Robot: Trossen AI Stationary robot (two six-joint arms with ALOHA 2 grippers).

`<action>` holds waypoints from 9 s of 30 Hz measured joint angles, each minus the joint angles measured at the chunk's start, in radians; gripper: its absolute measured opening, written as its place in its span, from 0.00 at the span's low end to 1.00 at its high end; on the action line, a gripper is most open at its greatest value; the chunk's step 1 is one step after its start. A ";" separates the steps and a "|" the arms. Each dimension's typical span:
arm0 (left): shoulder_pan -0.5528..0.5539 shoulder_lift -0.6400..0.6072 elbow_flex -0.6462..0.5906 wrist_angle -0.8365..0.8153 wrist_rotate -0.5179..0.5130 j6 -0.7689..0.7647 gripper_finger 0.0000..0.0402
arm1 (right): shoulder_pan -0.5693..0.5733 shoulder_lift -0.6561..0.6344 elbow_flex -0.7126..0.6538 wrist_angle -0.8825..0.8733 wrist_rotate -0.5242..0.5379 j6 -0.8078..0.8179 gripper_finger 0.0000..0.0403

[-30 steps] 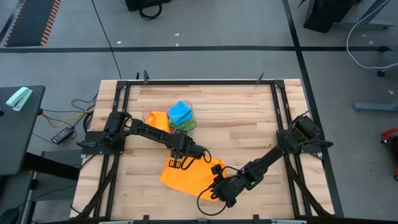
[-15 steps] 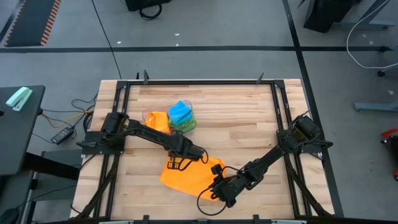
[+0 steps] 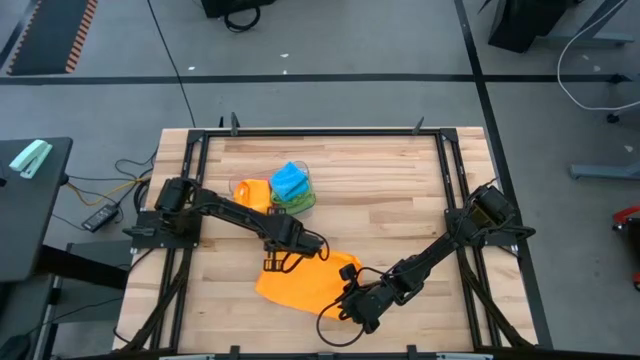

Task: Fold microfiber towels
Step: Fold the yellow microfiber towel

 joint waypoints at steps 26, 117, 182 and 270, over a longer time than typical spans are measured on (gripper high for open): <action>-0.076 0.027 0.028 0.045 -0.135 0.008 0.45 | -0.063 0.000 -0.012 -0.056 0.162 0.152 0.22; -0.365 0.023 -0.027 0.309 -0.104 -0.131 0.30 | 0.097 0.173 0.220 -0.615 0.306 -0.435 0.41; -0.423 0.021 0.047 0.298 -0.139 -0.131 0.27 | 0.299 -0.150 0.177 -0.899 0.198 0.010 0.00; -0.500 -0.013 -0.264 0.887 -0.313 -0.054 0.04 | -0.205 0.034 0.208 -0.036 -0.055 -0.377 0.46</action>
